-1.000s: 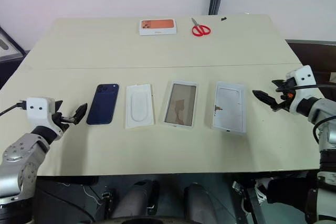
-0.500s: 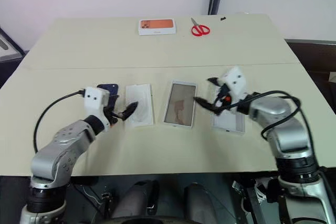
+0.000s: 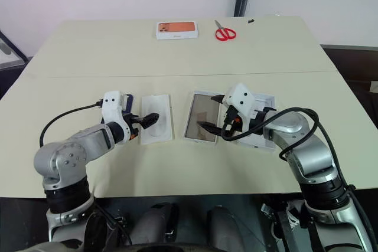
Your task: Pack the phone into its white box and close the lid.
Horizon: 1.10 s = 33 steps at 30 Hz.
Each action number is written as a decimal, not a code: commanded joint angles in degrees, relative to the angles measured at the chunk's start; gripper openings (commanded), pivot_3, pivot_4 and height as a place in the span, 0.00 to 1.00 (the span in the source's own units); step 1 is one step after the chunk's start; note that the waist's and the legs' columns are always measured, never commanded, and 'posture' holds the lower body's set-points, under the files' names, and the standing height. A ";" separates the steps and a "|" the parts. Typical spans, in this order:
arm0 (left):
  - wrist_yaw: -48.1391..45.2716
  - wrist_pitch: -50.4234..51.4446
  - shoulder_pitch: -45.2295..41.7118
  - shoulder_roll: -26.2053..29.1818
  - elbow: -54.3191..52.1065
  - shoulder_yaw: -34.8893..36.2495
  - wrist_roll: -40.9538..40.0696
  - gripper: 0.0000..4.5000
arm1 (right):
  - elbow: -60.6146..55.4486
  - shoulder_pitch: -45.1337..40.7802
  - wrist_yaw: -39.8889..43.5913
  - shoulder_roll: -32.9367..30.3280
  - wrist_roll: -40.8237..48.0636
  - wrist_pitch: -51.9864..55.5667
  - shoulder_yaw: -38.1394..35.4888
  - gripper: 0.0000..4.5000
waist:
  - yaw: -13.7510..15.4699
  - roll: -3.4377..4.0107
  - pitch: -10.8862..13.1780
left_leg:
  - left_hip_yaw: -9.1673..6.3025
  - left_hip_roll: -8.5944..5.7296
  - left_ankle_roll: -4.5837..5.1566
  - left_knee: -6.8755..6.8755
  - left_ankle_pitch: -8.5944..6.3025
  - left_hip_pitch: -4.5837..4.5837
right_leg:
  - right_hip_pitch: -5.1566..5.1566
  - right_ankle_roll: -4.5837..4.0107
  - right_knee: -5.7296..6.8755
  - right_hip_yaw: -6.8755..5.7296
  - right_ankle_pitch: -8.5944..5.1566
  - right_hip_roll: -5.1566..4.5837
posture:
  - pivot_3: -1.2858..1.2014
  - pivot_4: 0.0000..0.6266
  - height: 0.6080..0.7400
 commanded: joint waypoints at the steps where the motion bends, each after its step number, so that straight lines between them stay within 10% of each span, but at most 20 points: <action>1: 0.96 5.51 -3.04 -1.23 1.73 3.22 1.43 0.99 | -2.11 -1.70 1.32 -1.27 -0.31 -2.00 -0.28 1.00 | 0.11 0.00 0.00 | 0.00 0.00 0.00 0.00 0.00 0.01 | 0.02 0.00 -0.01 0.00 0.00 0.00 | 0.52 0.24 1.00; 11: 2.19 6.37 -6.94 -2.14 8.50 4.31 -2.82 0.94 | 0.03 -2.27 8.32 -6.08 -1.86 -6.42 0.37 1.00 | 0.23 0.00 -0.02 | -0.02 -0.02 -0.14 0.05 0.08 0.03 | 0.09 0.01 -0.02 -0.02 0.00 -0.04 | 0.52 0.24 1.00; 20: 4.22 6.37 -7.84 -2.08 9.71 6.24 -2.28 0.02 | 0.37 -1.73 8.03 -5.22 -2.72 -7.23 0.99 1.00 | 0.19 -0.02 -0.01 | -0.02 -0.02 -0.17 0.04 0.10 0.01 | 0.05 0.01 -0.02 -0.02 0.00 -0.04 | 0.52 0.24 1.00; 33: 5.09 6.37 -14.23 -4.98 10.18 22.63 -6.76 0.01 | -0.65 -2.12 7.72 -6.15 -1.98 -6.03 -0.42 1.00 | 0.07 -0.06 0.01 | -0.02 -0.02 -0.20 0.01 0.11 0.00 | -0.01 0.01 -0.01 -0.01 0.00 -0.03 | 0.52 0.24 1.00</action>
